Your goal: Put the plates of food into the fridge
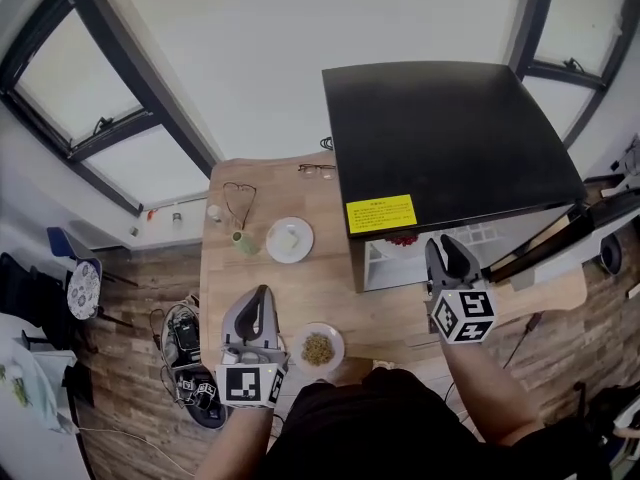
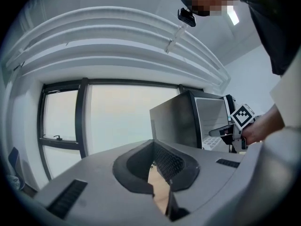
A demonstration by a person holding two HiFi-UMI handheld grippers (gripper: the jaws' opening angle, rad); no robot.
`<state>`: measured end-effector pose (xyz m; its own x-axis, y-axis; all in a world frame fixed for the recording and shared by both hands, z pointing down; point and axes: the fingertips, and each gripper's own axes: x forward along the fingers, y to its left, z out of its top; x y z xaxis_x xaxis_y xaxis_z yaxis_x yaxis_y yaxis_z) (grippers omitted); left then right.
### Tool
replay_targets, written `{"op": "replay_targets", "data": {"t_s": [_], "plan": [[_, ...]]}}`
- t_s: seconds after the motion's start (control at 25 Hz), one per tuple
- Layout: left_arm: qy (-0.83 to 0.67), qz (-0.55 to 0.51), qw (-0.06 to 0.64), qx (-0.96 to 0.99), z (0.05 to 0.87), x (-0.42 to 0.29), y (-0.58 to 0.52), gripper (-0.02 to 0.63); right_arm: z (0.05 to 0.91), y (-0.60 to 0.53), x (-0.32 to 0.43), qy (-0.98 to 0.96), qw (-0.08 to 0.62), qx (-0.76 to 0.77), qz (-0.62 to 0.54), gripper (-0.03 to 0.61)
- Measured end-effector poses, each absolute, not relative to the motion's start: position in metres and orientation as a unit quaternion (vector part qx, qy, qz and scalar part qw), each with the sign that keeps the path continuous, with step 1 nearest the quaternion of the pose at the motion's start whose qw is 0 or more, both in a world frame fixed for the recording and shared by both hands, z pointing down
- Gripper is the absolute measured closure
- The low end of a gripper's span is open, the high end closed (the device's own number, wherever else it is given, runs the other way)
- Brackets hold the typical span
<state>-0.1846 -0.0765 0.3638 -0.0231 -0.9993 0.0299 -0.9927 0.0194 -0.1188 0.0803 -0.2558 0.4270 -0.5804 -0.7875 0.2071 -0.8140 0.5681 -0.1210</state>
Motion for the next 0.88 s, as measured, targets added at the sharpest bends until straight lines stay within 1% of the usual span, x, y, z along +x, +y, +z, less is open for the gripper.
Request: {"op": "replay_targets", "data": {"t_s": [0.12,0.2,0.36,0.52,0.72,0.88], "plan": [[0.700,-0.066,0.060,-0.709,0.354,-0.189,-0.067,0.609,0.422,-0.232,0.075,-0.886,0.051,0.449,0.103,0.463],[0.693,-0.067,0.064,-0.715,0.353,-0.196,-0.057,0.609,0.425,-0.213,0.071,-0.885,0.044,0.450,0.110,0.468],[0.683,-0.057,0.045,-0.726,0.366,-0.211,-0.038,0.609,0.432,-0.176,0.064,-0.881,0.026,0.454,0.131,0.471],[0.666,-0.048,0.030,-0.744,0.380,-0.215,-0.015,0.609,0.449,-0.135,0.051,-0.881,0.010,0.435,0.185,0.471],[0.652,-0.038,0.021,-0.757,0.392,-0.225,0.009,0.609,0.479,-0.081,0.029,-0.891,0.014,0.393,0.229,0.471],[0.642,-0.038,0.017,-0.766,0.402,-0.231,0.024,0.609,0.519,-0.045,0.019,-0.875,0.027,0.393,0.281,0.471]]}}
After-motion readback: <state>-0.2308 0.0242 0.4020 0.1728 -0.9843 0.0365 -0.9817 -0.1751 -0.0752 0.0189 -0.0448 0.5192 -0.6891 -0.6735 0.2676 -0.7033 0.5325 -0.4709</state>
